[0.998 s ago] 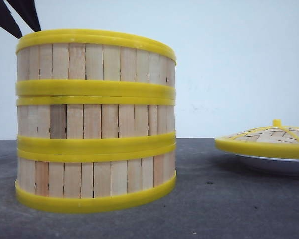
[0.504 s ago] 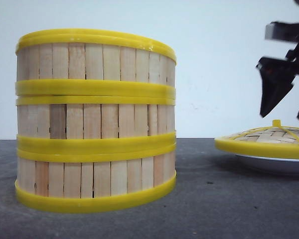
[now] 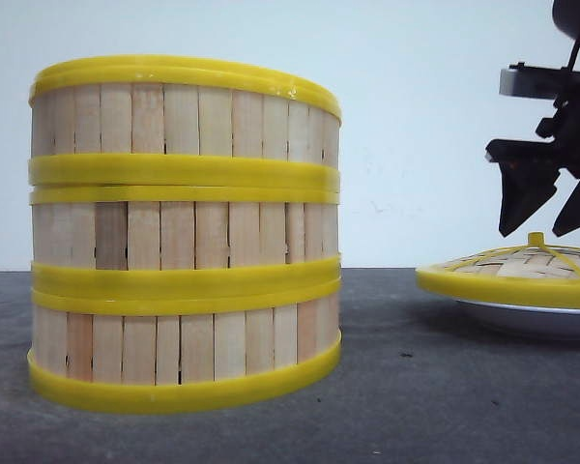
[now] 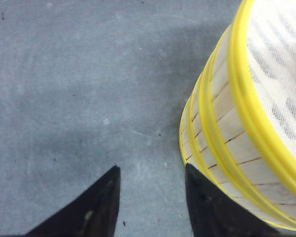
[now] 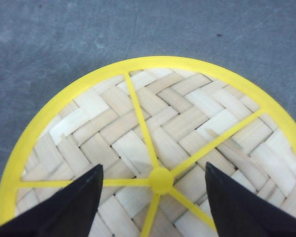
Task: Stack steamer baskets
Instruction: 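Lower the right gripper onto the knob of the woven lid, then pinch the lid knob with the right gripper and lift it off the plate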
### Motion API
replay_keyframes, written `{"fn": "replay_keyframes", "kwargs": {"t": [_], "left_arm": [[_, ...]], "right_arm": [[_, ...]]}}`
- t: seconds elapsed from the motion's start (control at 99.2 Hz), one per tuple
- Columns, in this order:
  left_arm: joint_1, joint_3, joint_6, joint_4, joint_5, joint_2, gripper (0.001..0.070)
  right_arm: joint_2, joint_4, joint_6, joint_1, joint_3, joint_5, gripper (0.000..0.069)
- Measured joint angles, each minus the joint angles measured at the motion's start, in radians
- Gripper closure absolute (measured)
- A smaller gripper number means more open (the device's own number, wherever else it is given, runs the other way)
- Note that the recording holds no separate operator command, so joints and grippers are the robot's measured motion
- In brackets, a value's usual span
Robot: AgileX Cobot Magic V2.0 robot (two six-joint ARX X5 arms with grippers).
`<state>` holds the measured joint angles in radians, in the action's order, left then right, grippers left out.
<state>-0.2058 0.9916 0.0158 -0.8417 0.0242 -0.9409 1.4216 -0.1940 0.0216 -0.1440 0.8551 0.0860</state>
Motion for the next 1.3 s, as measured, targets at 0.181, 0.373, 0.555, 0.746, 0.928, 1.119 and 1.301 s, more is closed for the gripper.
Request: {"fn": "replay_keyframes", "kwargs": {"t": [0.181,0.373,0.555,0.746,0.928,1.119,1.301], "left_arm": [[0.0,0.0,0.003,0.0,0.0,0.0,0.0472],[0.0,0.0,0.004,0.0,0.0,0.0,0.0472],[0.0,0.0,0.008,0.0,0.0,0.0,0.0472],[0.0,0.0,0.011,-0.001,0.0,0.0,0.0472],[0.0,0.0,0.011,0.0,0.0,0.0,0.0472],[0.0,0.0,0.011,0.0,0.0,0.0,0.0472],[0.0,0.0,0.012,0.013,0.0,0.0,0.0472]], "right_arm": [[0.007,0.003,0.0,0.0,0.0,0.0,0.0303],[0.007,0.002,0.0,0.0,0.0,0.0,0.0419],[0.009,0.001,0.0,0.0,0.0,0.0,0.0439],[0.019,-0.003,0.0,0.0,0.0,0.0,0.0499],[0.019,0.003,0.0,0.0,0.0,-0.004,0.0605],[0.019,0.004,0.0,0.001,0.0,-0.003,0.0638],[-0.014,-0.095,0.0,0.0,0.037,0.019,0.0639]]}}
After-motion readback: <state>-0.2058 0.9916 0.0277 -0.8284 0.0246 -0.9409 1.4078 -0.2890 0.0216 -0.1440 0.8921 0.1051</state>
